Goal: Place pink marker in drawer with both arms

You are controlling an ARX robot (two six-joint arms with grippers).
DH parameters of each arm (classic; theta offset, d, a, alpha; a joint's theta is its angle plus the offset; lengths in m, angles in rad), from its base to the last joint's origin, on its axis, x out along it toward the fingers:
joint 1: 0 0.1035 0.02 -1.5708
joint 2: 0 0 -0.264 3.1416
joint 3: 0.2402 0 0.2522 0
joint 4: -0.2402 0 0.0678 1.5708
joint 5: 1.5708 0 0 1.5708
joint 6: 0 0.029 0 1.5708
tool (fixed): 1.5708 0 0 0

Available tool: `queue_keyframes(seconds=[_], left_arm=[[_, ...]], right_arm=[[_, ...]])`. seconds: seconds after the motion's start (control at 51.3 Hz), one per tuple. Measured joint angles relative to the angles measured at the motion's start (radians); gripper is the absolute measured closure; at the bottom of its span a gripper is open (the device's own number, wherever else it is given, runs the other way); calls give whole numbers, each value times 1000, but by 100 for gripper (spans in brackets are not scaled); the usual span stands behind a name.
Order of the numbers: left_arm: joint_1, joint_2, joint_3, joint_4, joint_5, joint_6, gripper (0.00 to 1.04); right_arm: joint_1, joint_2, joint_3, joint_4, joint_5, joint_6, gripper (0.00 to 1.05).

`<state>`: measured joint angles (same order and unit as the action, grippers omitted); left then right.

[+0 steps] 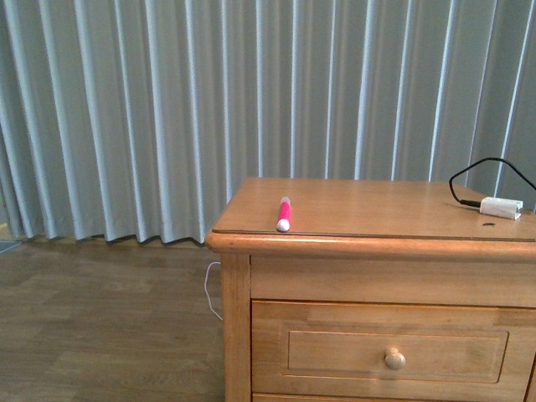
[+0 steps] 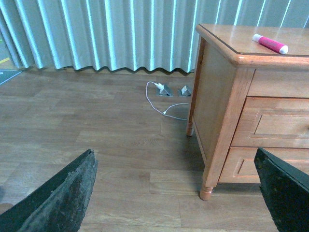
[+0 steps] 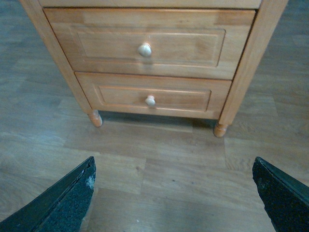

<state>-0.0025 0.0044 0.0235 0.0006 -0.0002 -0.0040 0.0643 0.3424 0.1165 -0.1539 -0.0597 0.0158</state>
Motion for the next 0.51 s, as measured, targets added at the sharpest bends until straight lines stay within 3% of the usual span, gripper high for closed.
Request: queue_keyframes(seconds=[0.156,0.331,0.506], left_arm=[[0,0,0,0,0,0,6],[0,0,0,0,0,0,6],[0,0,0,0,0,0,6]], right_arm=[[103,312,38,302,62,13,9],[229,959,206,754,157,54,9],[286,1376,446,848,226,91,9]])
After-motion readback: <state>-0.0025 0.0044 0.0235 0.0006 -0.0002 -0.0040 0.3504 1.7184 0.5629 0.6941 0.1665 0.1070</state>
